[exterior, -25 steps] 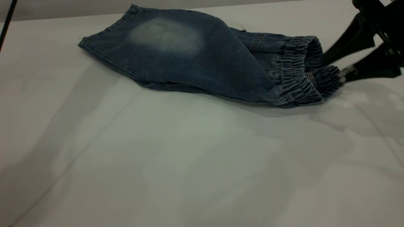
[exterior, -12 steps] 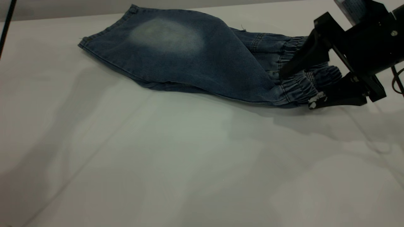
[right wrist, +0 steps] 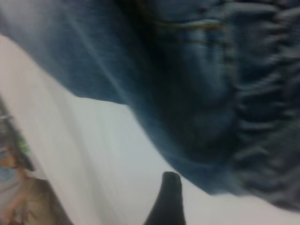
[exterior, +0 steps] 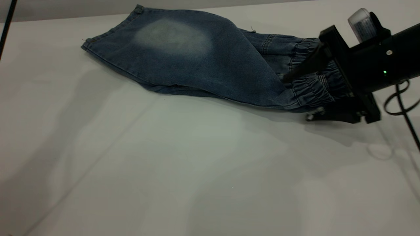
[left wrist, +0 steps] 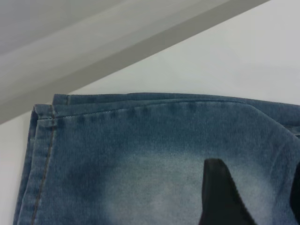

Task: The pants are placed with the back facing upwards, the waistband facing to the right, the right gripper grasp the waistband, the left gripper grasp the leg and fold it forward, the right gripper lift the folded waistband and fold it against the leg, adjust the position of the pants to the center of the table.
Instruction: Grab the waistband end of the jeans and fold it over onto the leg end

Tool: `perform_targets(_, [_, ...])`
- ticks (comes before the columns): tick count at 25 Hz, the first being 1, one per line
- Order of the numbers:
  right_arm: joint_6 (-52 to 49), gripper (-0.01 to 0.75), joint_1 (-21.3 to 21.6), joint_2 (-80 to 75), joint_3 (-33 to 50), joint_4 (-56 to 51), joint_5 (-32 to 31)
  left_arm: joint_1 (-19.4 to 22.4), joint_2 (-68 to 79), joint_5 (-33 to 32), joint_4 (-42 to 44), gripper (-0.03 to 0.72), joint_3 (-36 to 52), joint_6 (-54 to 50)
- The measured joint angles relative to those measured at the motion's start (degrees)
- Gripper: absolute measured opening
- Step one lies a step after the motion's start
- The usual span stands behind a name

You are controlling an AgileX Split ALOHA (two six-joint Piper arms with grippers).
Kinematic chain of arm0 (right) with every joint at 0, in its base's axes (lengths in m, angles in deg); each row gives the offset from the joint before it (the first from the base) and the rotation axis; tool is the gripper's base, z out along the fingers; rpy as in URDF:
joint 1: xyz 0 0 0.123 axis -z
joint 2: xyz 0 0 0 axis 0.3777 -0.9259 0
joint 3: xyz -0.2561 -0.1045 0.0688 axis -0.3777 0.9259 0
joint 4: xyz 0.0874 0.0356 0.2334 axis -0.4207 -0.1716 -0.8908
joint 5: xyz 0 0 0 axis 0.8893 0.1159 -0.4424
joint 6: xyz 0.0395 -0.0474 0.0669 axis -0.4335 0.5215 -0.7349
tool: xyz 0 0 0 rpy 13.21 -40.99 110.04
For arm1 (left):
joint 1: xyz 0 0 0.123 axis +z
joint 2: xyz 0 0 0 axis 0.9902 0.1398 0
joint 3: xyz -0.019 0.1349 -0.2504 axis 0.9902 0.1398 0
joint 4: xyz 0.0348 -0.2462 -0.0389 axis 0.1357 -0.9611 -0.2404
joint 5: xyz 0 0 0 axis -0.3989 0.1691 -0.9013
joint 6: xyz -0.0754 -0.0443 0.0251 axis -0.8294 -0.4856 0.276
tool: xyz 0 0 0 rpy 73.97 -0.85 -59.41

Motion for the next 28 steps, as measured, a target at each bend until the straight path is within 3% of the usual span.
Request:
perform_targets(5, [2.49,0.589,0.13,-2.33,-0.07,-1.76,2.43,0.0,0.0,0.0,0.0,0.344,0.0,0.11])
perform_targets(22, [7.74,0.588,1.29,-3.95,-0.6,-1.7,1.38,0.0,0.05,-0.15,-0.11,0.344,0.0,0.57])
perform_targets(28, [9.23,0.587,1.29,-4.02,-4.07,-1.5,2.53,0.0,0.05,-0.15,-0.11,0.344,0.0,0.75])
